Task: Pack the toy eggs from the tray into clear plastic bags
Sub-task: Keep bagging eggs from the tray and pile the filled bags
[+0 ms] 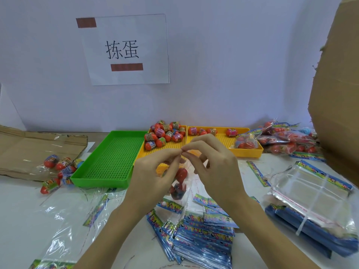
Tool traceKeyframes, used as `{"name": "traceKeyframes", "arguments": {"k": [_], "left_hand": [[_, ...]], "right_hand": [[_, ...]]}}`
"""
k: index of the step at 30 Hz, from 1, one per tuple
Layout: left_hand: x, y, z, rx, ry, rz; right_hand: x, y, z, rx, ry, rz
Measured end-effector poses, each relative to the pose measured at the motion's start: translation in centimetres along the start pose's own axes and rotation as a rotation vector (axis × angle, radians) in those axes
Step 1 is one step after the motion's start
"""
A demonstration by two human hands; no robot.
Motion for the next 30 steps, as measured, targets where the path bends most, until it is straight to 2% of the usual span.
{"name": "traceKeyframes", "arguments": {"k": [3, 10, 13, 15, 18, 20, 22, 26, 30], "left_hand": [[0.0, 0.0, 0.2, -0.012, -0.08, -0.011], [-0.3, 0.1, 0.3, 0.0, -0.043, 0.039], [-0.3, 0.0, 0.3, 0.03, -0.015, 0.101], [0.0, -0.2, 0.9, -0.006, 0.031, 0.176], [1.0, -0.5, 2.4, -0.116, 0.27, 0.332], [1.5, -0.7, 3.0, -0.2, 0.488, 0.434], [1.9, -0.7, 3.3, -0.238, 0.607, 0.504], [2.4, -0.6, 3.2, -0.245, 0.629, 0.545], [2.4, -0.5, 2.7, -0.2, 0.588, 0.538]], "right_hand": [[0.0, 0.0, 0.1, -0.016, 0.034, 0.041], [0.5, 0.0, 0.0, -0.03, 0.077, 0.026], [0.1, -0.2, 0.1, -0.027, 0.03, -0.053], [-1.1, -0.5, 1.2, -0.091, -0.007, -0.148], [-4.8, -0.7, 3.8, -0.194, -0.017, -0.371], [-7.6, -0.1, 5.0, -0.125, -0.002, -0.562], [-9.5, 0.7, 5.3, 0.023, 0.025, -0.683], [-9.2, 1.1, 3.8, 0.35, 0.004, -0.696], [-7.7, 0.9, 1.7, 0.393, 0.0, -0.621]]}}
Point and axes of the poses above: each hand's wrist, its own y-axis away from the middle knuckle, its own z-axis out of the back of the hand, x = y × z, the point moved 1 cm from there along -y, towards the middle knuckle, and after that the axes turned 15 degrees about x, right-handed, at the moved point
